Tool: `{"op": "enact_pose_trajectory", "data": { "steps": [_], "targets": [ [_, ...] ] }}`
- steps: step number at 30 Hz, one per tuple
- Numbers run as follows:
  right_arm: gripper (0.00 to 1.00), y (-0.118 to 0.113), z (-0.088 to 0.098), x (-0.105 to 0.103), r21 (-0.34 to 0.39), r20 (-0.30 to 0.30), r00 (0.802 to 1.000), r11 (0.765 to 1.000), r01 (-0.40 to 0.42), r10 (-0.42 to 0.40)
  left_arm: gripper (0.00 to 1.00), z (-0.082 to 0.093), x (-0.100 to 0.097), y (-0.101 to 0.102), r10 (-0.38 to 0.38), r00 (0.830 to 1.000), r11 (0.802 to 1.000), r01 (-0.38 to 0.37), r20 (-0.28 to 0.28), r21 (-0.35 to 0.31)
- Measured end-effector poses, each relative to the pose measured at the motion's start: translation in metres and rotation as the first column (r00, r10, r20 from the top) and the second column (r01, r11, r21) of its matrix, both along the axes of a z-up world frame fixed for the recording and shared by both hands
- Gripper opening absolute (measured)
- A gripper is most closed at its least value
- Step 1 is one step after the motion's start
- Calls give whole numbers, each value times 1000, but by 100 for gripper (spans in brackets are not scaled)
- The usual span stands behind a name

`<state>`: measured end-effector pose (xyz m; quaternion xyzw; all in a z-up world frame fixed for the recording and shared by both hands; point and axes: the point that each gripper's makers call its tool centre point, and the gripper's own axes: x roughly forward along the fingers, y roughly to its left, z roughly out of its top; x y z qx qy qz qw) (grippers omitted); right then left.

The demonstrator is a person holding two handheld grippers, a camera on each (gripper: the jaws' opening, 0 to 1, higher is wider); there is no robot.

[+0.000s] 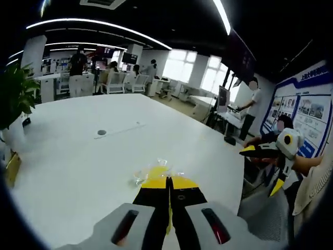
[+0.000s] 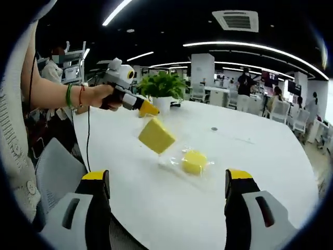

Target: Compare the silicone blocks by pressing each to a similar depth, holding the contact briefly, and releasing to observe deformation and rebound differences across the visible hardness samples.

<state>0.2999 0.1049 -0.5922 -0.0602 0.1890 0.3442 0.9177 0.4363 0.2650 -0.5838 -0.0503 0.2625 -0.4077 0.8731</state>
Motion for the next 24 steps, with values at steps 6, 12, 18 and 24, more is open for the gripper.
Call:
{"op": "enact_pose_trajectory", "data": {
  "steps": [6, 12, 18, 24],
  "targets": [
    [83, -17, -8, -2, -39, -27, 998, 997, 59, -60, 0, -13, 18, 28, 64, 998, 998, -64, -19, -12],
    [82, -30, -10, -3, -61, -44, 993, 992, 108, -111, 0, -23, 47, 56, 106, 994, 994, -107, 17, 32],
    [81, -37, -19, -6, -84, -88, 987, 988, 130, -137, 0, -44, 73, 69, 149, 989, 987, -150, 14, 60],
    [80, -37, -23, -6, -106, -106, 984, 986, 132, -143, 0, -76, 85, 85, 180, 983, 977, -177, -19, 121]
  ]
}}
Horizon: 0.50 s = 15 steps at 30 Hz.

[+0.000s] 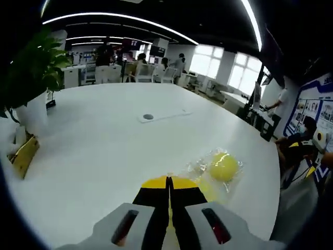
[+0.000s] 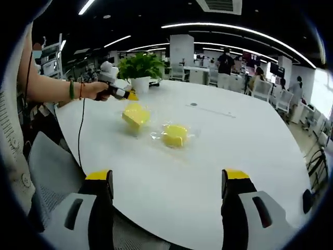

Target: Compare the silicone blocks by pressing each to a similar depth, holding the contact briefly, and releasing to observe deformation and rebound differences across the visible hardness samples.

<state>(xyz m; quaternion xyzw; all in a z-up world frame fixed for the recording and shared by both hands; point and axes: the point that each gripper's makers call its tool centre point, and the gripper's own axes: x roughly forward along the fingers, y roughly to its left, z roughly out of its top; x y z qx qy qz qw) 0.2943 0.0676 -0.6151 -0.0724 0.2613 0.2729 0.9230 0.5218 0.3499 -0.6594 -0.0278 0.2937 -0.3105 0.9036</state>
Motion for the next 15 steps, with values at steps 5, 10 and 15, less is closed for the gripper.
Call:
{"op": "enact_pose_trajectory", "data": {
  "steps": [5, 10, 15],
  "targets": [
    [79, 0, -2, 2, -7, -11, 1000, 1000, 5, -5, 0, -33, 0, 15, -9, 999, 998, 13, -54, 64],
    [78, 2, -4, 4, -14, -21, 1000, 1000, 4, -5, 0, -46, -1, 27, -4, 997, 997, 10, -72, 83],
    [77, 5, -6, 5, -15, -29, 1000, 1000, 1, -1, 0, -51, 3, 39, 24, 997, 996, -17, -70, 89]
  ]
}}
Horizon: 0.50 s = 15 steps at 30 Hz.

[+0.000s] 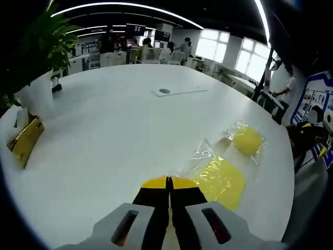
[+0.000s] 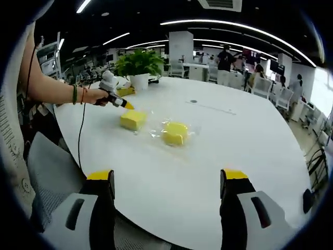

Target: Compare the silicone blocks by pressing each to a similar depth, holding the contact briefly, and releasing to observe deformation and rebound differences across the visible hardness samples.

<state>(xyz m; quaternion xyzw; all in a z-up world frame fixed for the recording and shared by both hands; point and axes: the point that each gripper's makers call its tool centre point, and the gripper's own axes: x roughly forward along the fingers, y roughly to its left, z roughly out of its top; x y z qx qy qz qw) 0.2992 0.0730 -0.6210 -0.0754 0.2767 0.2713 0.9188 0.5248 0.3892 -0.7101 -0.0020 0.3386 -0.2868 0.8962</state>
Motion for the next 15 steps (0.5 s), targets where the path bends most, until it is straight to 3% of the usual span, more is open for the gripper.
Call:
{"op": "enact_pose_trajectory", "data": {
  "steps": [10, 15],
  "targets": [
    [76, 7, 0, 5, 4, -3, 1000, 1000, -18, 18, 0, 1, 1, -2, -9, 1000, 1000, 9, 22, 8],
    [75, 9, 0, 6, 12, 3, 1000, 999, -30, 30, 0, 7, 0, 2, -75, 990, 988, 58, 116, 141]
  ]
}}
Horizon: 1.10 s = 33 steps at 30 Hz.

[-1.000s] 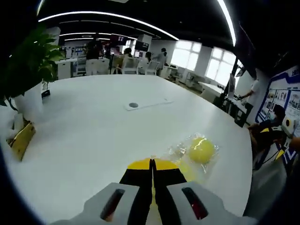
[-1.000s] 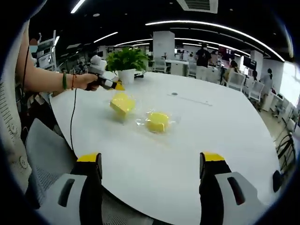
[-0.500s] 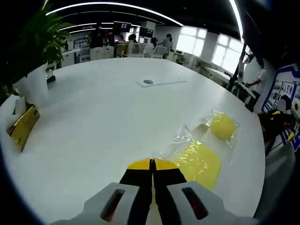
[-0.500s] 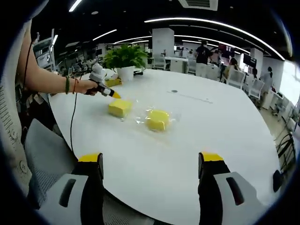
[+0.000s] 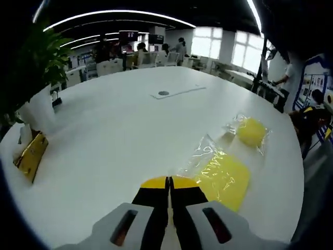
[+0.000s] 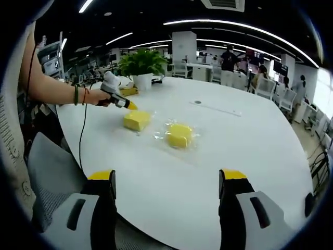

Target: Compare the silicone blocks by pressing each to a similar depth, holding the contact briefly, and releasing to observe deformation and rebound differences across the visible hardness samples.

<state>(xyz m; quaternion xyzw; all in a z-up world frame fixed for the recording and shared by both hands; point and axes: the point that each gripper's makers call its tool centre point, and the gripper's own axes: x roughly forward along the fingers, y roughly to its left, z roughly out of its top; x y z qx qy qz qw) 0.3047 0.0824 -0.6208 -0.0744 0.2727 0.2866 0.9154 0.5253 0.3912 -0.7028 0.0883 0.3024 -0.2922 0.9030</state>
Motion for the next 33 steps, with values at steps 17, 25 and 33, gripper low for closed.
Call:
{"op": "enact_pose_trajectory", "data": {
  "steps": [17, 25, 33],
  "targets": [
    [72, 10, 11, 0, 47, 9, 999, 998, -31, 31, 38, 72, -38, 3, 0, 980, 995, -21, 199, 101],
    [72, 11, 28, 2, 104, 84, 996, 993, -52, 43, 48, 115, -95, -6, 51, 961, 998, -58, 273, 17],
    [75, 16, 47, 5, 220, 133, 990, 973, -71, 42, 66, 140, -159, -15, 138, 947, 987, -108, 291, -117]
  ]
}}
